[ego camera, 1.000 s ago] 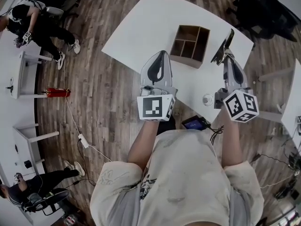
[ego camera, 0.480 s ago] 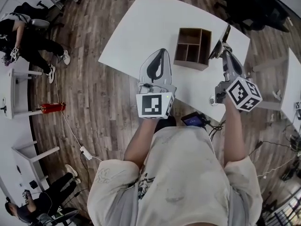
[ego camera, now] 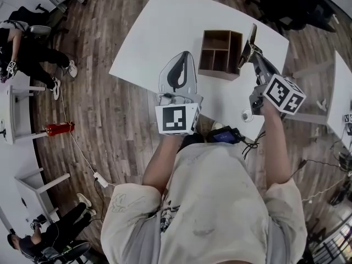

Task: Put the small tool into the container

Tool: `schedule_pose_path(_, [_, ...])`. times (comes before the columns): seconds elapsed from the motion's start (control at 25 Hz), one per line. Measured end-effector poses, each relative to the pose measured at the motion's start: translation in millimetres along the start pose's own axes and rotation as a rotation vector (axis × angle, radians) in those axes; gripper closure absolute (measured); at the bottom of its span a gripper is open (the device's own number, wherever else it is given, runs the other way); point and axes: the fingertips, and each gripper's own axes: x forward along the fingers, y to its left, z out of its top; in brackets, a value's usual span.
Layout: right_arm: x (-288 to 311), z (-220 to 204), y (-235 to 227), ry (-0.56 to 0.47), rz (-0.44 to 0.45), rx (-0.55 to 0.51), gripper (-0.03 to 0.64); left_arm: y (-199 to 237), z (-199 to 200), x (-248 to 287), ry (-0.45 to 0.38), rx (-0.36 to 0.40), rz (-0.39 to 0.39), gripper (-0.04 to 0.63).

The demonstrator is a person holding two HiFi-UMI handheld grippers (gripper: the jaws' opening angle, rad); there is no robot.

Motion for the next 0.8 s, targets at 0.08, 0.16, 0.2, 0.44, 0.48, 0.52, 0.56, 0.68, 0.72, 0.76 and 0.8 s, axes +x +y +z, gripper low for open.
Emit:
schedule_pose_path(0.08, [3, -3, -1, 0.023, 0.005, 0.000, 0.610, -1, -1, -1, 0.006, -0.003, 0.006, 0.581])
schedule_pose_path(0.16, [6, -4, -1, 0.040, 0.010, -0.001, 0.610, -3, -1, -2, 0.005, -0.008, 0.013, 0.581])
schedule_pose_path(0.2, [8, -4, -2, 0.047, 0.010, 0.000, 0.611, -4, -1, -1, 0.004, -0.010, 0.015, 0.581])
schedule_pose_path(0.44, [19, -8, -10, 0.105, 0.015, 0.035, 0.611, -10, -2, 0, 0.010, 0.003, 0.012, 0.581])
schedule_pose_path(0.48, [20, -8, -13, 0.117, 0.013, 0.041, 0.611, -11, -3, 0, 0.011, 0.004, 0.012, 0.581])
schedule_pose_path(0.52, [21, -9, -15, 0.129, 0.010, 0.047, 0.611, -13, -3, 1, 0.012, 0.001, 0.013, 0.581])
schedule_pose_path(0.56, [21, -9, -18, 0.139, 0.006, 0.051, 0.611, -14, -3, 1, 0.012, -0.004, 0.015, 0.581])
schedule_pose_path(0.68, [24, -12, -24, 0.169, -0.001, 0.061, 0.611, -17, -3, 2, 0.006, -0.005, 0.013, 0.581])
schedule_pose_path(0.72, [25, -12, -26, 0.177, -0.002, 0.065, 0.611, -18, -3, 2, 0.006, -0.003, 0.011, 0.581])
schedule_pose_path(0.76, [27, -13, -27, 0.183, -0.003, 0.068, 0.611, -19, -3, 2, 0.005, -0.001, 0.009, 0.581])
schedule_pose_path(0.8, [28, -13, -29, 0.190, -0.003, 0.070, 0.610, -19, -3, 2, 0.004, 0.002, 0.008, 0.581])
